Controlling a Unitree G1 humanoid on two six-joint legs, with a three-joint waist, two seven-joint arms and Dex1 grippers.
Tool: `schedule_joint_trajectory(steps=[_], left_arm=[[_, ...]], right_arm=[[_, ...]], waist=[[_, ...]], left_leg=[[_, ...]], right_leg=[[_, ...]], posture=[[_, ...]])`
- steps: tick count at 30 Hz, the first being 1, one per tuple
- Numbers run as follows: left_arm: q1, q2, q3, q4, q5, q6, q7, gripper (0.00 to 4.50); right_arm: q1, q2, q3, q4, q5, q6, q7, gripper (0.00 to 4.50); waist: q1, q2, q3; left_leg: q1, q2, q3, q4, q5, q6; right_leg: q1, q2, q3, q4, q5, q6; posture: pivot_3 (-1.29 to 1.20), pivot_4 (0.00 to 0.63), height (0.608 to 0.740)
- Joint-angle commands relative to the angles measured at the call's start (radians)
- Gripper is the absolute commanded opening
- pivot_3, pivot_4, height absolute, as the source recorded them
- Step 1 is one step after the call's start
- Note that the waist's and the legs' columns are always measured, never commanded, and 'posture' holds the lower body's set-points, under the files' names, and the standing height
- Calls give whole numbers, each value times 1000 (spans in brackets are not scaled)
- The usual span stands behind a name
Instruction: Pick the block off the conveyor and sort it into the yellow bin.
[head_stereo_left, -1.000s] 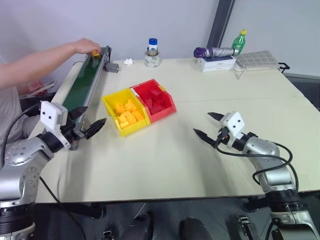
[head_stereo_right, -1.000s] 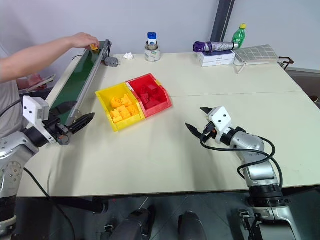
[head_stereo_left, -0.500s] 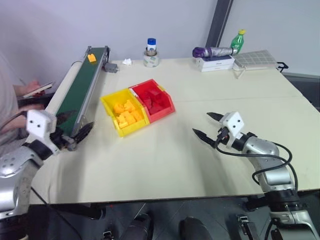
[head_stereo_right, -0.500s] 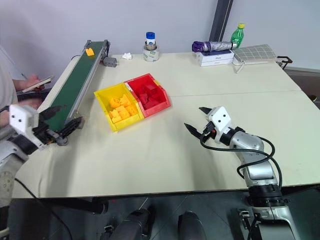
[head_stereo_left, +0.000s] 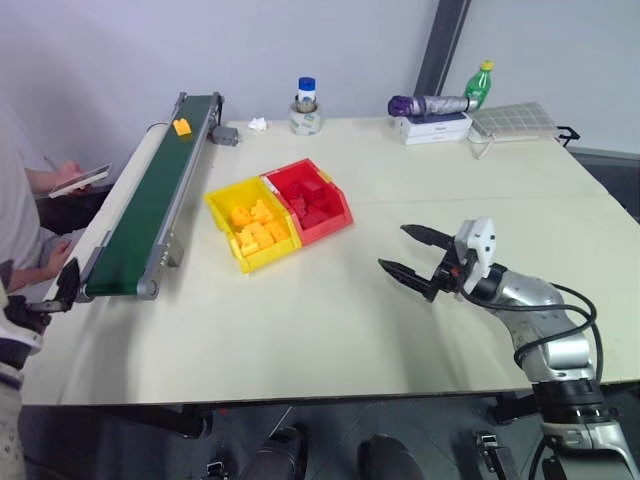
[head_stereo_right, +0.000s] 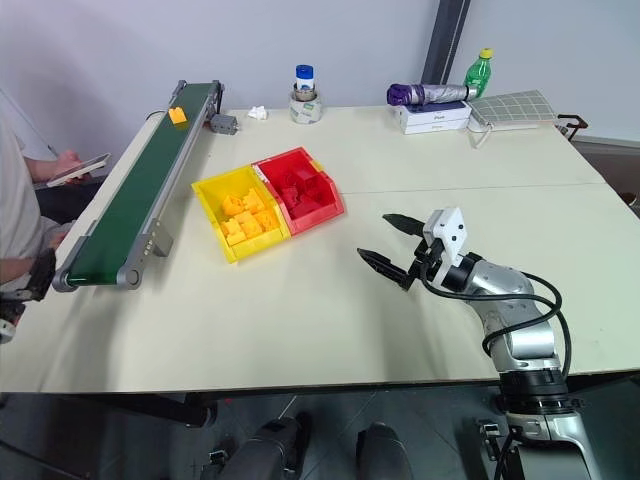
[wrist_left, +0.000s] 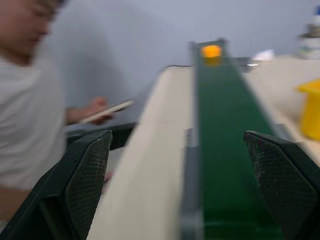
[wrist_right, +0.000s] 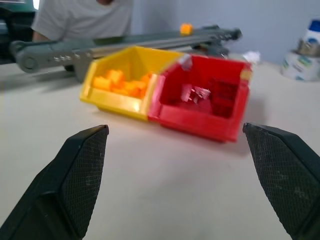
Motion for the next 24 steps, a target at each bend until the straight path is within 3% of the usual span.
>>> schedule_joint_trajectory(steps=[1, 24], left_arm=[[9, -11, 0, -44, -8, -22, 11, 4431], [-62, 29, -76, -29, -13, 31, 5, 4431]], right_arm=[[7, -8, -18, -55, 28, -22, 32, 4500], [35, -8, 7, -76, -8, -75, 56, 4500]], waist=[[2, -1, 0], [-1, -1, 0]], left_leg=[[0, 0, 0, 0, 0, 0], [0, 2, 3, 0, 0, 0]], right_leg=[[0, 0, 0, 0, 0, 0], [-1, 1, 2, 0, 1, -1]], posture=[[0, 150, 740], [0, 150, 740]])
